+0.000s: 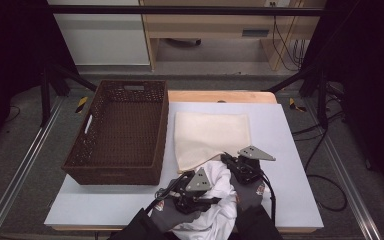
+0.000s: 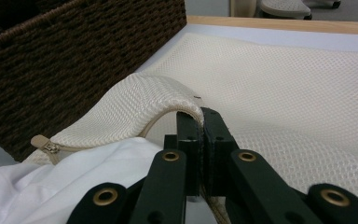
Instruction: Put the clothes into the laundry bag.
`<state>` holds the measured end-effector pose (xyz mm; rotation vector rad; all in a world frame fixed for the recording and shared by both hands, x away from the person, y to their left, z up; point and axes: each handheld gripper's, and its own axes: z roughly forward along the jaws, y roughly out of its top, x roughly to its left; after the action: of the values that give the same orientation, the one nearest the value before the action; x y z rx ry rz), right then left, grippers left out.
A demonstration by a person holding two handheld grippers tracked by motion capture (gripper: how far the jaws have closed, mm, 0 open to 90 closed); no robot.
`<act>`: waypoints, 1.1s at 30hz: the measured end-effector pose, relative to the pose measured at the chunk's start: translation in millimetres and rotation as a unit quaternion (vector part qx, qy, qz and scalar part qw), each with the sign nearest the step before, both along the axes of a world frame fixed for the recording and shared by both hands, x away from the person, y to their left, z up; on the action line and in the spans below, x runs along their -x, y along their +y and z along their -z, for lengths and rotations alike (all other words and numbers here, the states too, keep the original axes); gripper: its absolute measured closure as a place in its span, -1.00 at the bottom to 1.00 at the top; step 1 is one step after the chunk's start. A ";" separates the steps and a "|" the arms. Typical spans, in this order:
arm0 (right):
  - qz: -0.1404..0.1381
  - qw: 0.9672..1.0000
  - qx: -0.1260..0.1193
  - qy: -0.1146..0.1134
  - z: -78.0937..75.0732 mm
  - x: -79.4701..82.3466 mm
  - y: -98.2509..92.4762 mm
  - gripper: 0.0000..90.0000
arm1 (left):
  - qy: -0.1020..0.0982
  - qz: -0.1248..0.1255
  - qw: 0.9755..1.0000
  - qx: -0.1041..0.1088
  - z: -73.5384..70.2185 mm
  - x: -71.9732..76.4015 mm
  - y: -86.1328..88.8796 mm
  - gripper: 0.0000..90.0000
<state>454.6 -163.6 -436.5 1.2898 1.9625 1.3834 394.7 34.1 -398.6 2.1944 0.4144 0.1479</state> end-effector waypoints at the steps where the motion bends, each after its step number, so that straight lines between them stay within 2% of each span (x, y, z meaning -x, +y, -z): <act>1: 0.001 1.000 0.001 -0.001 -0.2 0.1 -0.6 0.95 | -0.003 0.000 1.000 -0.002 0.4 -1.7 -2.1 0.55; 4: 0.005 1.000 -0.003 -0.004 -0.8 0.8 -3.0 0.95 | -0.006 -0.006 1.000 -0.011 7.9 -9.6 -7.6 0.54; 6: 0.002 1.000 -0.009 -0.008 -2.8 2.3 -3.5 0.95 | -0.006 -0.009 0.999 -0.032 15.2 -16.3 -10.9 0.51; 10: -0.004 1.000 -0.007 -0.023 -11.7 7.7 -1.0 0.95 | 0.002 -0.015 0.999 -0.032 24.5 -22.5 -17.2 0.40; 12: -0.003 1.000 -0.003 -0.025 -12.8 8.6 -0.3 0.95 | -0.010 -0.014 0.999 -0.037 23.5 -19.9 -18.1 0.33; 13: -0.003 1.000 -0.003 -0.025 -12.8 8.6 -0.3 0.95 | -0.010 -0.014 0.999 -0.037 23.5 -19.9 -18.1 0.22; 15: 0.000 1.000 0.000 -0.017 -7.9 6.5 -0.6 0.95 | -0.013 -0.021 1.000 -0.016 20.1 -16.7 -13.6 0.03; 16: 0.000 1.000 0.000 -0.017 -7.9 6.5 -0.6 0.95 | -0.013 -0.021 1.000 -0.016 20.1 -16.7 -13.6 -0.11; 19: 0.000 1.000 0.002 -0.013 -5.9 6.0 -0.4 0.95 | -0.013 -0.030 0.999 0.015 7.8 -14.5 4.1 -0.31; 22: -0.001 1.000 0.008 -0.015 -5.5 6.1 0.5 0.95 | -0.018 -0.039 0.999 0.017 2.2 -13.4 12.8 -0.42; 24: -0.001 1.000 0.012 -0.014 -5.2 6.5 2.5 0.95 | -0.029 -0.057 0.998 0.010 -0.3 -12.9 23.7 -0.47; 25: -0.002 1.000 0.014 -0.015 -5.1 6.7 4.0 0.95 | -0.024 -0.073 0.997 0.002 3.9 -14.8 28.7 -0.57; 27: -0.003 1.000 0.017 -0.015 -4.8 6.7 5.5 0.95 | 0.000 -0.084 0.996 -0.003 13.4 -18.8 30.6 -0.66; 28: -0.003 1.000 0.020 -0.015 -4.5 6.6 5.9 0.95 | 0.000 -0.084 0.996 -0.003 13.4 -18.8 30.6 -0.71; 29: -0.003 1.000 0.020 -0.014 -4.3 6.8 6.1 0.95 | 0.012 -0.088 0.996 -0.010 24.9 -22.2 29.9 -0.76; 33: -0.003 1.000 0.020 -0.012 -3.7 6.6 5.8 0.95 | 0.044 -0.080 0.996 -0.003 40.4 -28.0 26.4 -0.75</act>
<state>448.1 -157.8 -432.7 1.2447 1.9691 1.3503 422.7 60.4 -438.9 2.1781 0.6416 0.1401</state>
